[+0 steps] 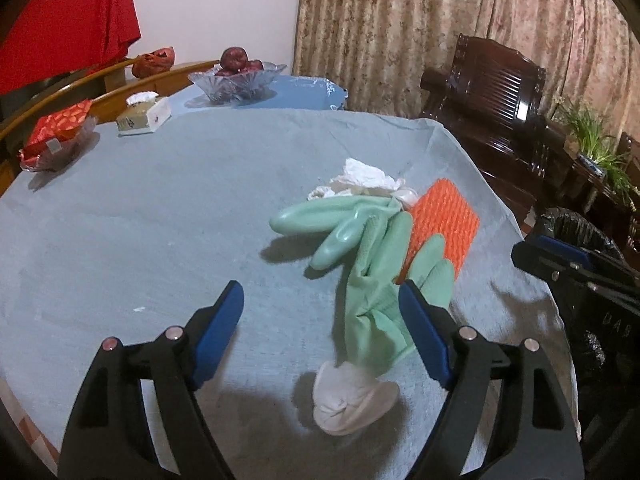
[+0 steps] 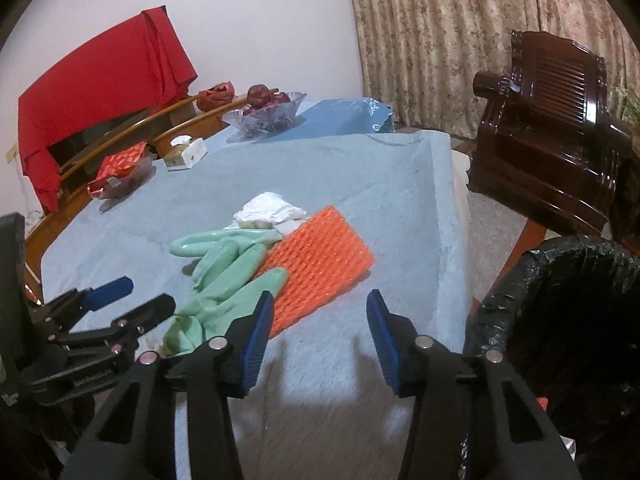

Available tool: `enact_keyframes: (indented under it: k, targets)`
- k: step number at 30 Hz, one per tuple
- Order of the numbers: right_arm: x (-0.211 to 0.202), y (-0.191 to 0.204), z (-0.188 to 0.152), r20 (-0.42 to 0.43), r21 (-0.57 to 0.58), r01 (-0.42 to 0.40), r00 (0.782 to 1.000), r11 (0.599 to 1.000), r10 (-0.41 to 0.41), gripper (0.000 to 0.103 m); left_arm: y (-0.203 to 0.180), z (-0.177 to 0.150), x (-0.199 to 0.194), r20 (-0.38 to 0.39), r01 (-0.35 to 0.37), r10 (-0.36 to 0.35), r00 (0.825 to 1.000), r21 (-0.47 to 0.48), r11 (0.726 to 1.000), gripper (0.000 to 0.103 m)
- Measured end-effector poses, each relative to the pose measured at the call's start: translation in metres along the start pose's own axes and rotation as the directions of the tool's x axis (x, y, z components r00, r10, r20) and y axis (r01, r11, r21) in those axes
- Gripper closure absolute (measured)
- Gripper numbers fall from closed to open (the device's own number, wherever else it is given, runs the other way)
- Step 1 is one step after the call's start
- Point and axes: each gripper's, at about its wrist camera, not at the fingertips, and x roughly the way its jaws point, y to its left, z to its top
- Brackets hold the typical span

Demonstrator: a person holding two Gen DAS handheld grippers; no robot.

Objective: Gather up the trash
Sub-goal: 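Grasp the green rubber glove by its cuff with the left gripper, then grasp the second orange foam net with the right gripper while the left gripper holds the glove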

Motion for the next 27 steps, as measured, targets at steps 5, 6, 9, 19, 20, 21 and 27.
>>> enact_keyframes:
  k: [5, 6, 9, 19, 20, 21, 27]
  targets:
    - [0.005, -0.003, 0.0, -0.01, 0.003, 0.005, 1.0, 1.0, -0.005, 0.055, -0.006, -0.002, 0.015, -0.041, 0.03, -0.03, 0.999, 0.007, 1.0, 0.038]
    - [0.005, -0.003, 0.0, -0.014, 0.003, 0.005, 1.0, 1.0, -0.005, 0.055, -0.007, -0.003, 0.02, -0.066, 0.054, -0.053, 0.996, 0.006, 0.999, 0.045]
    - [0.007, -0.003, -0.001, -0.021, 0.001, 0.004, 1.0, 1.0, -0.004, 0.055, -0.009, -0.007, 0.032, -0.131, 0.125, -0.126, 0.983, -0.018, 0.992, 0.069]
    - [0.013, 0.001, 0.002, -0.027, -0.015, 0.011, 1.0, 1.0, -0.011, 0.055, -0.007, -0.005, 0.009, -0.07, 0.117, -0.119, 0.99, -0.038, 0.992, 0.085]
    - [0.014, 0.002, 0.002, -0.029, -0.018, 0.012, 0.999, 1.0, -0.013, 0.055, -0.004, -0.003, 0.002, -0.051, 0.109, -0.112, 0.992, -0.041, 0.993, 0.085]
    - [0.015, 0.003, 0.003, -0.031, -0.02, 0.013, 0.999, 1.0, -0.013, 0.055, -0.002, -0.001, -0.003, -0.039, 0.106, -0.108, 0.993, -0.043, 0.993, 0.085]
    - [0.026, 0.018, 0.004, -0.048, -0.038, -0.003, 0.999, 0.999, 0.001, 0.048, 0.021, 0.009, -0.023, 0.031, 0.019, -0.017, 0.999, -0.066, 0.998, 0.085]
